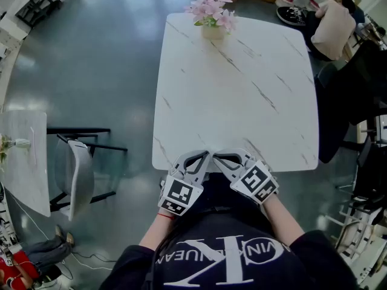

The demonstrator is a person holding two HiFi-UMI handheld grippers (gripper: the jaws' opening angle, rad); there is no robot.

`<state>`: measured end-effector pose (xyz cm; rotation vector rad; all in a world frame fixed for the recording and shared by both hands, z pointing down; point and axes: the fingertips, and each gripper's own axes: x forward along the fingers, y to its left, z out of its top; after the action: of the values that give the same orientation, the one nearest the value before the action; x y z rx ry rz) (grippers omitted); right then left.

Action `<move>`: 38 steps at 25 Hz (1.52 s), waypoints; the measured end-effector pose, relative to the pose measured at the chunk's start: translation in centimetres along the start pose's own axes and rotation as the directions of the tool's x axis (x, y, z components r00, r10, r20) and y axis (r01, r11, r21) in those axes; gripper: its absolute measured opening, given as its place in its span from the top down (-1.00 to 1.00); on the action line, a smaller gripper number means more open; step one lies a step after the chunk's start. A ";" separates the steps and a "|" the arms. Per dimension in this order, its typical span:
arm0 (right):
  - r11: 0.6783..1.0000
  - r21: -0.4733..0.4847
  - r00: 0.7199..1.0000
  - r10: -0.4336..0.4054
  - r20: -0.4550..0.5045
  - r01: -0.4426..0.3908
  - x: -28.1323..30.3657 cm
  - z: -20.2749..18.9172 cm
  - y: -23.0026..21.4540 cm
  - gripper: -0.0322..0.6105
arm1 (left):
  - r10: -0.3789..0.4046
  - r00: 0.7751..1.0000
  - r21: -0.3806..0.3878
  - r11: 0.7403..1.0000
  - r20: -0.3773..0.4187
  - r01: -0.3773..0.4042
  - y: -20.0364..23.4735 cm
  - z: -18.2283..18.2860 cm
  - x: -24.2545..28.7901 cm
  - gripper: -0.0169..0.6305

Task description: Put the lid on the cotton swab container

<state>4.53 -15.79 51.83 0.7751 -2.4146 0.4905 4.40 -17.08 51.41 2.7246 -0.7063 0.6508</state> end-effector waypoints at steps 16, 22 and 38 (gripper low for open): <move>0.995 -0.074 0.998 -0.061 -0.019 0.060 0.2 -0.2 0.2 0.89 | -0.017 1.000 0.022 1.000 0.016 0.016 0.0 -0.2 0.0 0.93; 0.996 -0.055 0.997 -0.071 0.003 0.071 0.1 -0.1 0.2 0.89 | -0.018 1.000 0.010 1.000 0.024 0.018 0.0 -0.2 -0.1 0.93; 0.971 0.149 0.956 -0.214 0.200 0.186 -3.2 3.2 -1.0 0.89 | 0.027 0.988 -0.083 0.996 0.152 -0.015 0.5 3.3 -1.2 0.93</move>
<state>6.09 -16.77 47.57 1.1704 -2.4811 0.5072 4.37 -18.15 47.98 2.7160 -0.7795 0.4110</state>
